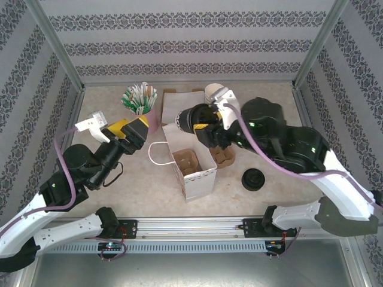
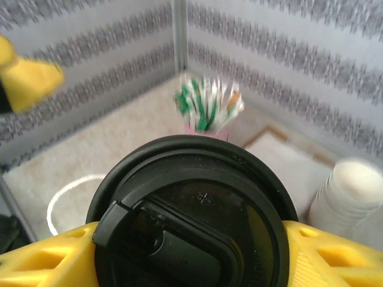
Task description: Pack the takeout coffee
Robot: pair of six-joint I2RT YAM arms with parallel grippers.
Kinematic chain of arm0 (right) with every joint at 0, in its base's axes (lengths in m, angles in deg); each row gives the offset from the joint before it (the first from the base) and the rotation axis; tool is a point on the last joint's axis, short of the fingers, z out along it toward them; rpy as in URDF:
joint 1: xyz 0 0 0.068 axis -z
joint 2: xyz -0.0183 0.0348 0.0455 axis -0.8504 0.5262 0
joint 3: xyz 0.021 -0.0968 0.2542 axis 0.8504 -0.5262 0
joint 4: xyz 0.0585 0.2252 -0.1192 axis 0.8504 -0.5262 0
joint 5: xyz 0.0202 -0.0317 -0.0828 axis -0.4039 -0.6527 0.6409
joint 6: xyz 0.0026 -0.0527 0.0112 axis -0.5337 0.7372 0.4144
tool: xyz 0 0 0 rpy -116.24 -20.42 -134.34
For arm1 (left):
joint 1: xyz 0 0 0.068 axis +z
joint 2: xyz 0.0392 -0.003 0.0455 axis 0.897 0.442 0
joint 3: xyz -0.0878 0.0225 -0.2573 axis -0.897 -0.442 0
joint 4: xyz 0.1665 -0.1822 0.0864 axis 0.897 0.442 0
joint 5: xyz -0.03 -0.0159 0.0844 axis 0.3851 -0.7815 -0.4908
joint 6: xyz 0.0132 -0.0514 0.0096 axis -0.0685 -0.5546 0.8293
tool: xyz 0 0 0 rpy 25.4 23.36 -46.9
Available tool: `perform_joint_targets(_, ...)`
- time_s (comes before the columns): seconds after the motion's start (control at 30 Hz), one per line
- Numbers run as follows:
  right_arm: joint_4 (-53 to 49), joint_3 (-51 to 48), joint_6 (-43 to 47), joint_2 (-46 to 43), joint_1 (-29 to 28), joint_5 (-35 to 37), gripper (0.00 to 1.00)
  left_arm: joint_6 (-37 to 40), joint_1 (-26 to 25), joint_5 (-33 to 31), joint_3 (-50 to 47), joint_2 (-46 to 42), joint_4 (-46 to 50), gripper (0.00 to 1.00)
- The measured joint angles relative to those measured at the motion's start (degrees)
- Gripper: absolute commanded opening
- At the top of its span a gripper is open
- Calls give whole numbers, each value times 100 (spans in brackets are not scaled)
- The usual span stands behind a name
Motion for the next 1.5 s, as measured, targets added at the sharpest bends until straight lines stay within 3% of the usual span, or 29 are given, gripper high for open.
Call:
perform_joint_targets(0.13, -1036, 568, -492, 717, 0, -9, 58, 634, 527, 492, 470, 540, 713, 96)
perform_joint_targets(0.3, -1788, 1110, -898, 1366, 0, -72, 59, 778, 2201, 2240, 525, 1176, 1029, 80)
perform_joint_targets(0.37, -1947, 1261, -1008, 1545, 0, -96, 59, 717, 2861, 3042, 472, 1473, 1036, 78)
perform_joint_targets(0.5, -2124, 1484, -1134, 1829, 22, -155, 58, 468, 3510, 4336, 243, 1950, 787, 76)
perform_joint_targets(0.67, -2203, 1692, -1235, 2262, 173, -361, 57, 212, 3606, 5403, -24, 2306, 251, 75)
perform_joint_targets(0.9, -2253, 1803, -1239, 2787, 332, -428, 57, 20, 3613, 6223, -264, 2426, -389, 68)
perform_joint_targets(1.13, -2245, 1655, -1239, 2900, 573, -487, 57, -332, 3611, 6601, -673, 2387, -778, 59)
perform_joint_targets(1.5, -1919, 1113, -1244, 2997, 629, -643, 55, -1005, 3279, 6673, -1349, 1753, -1364, 56)
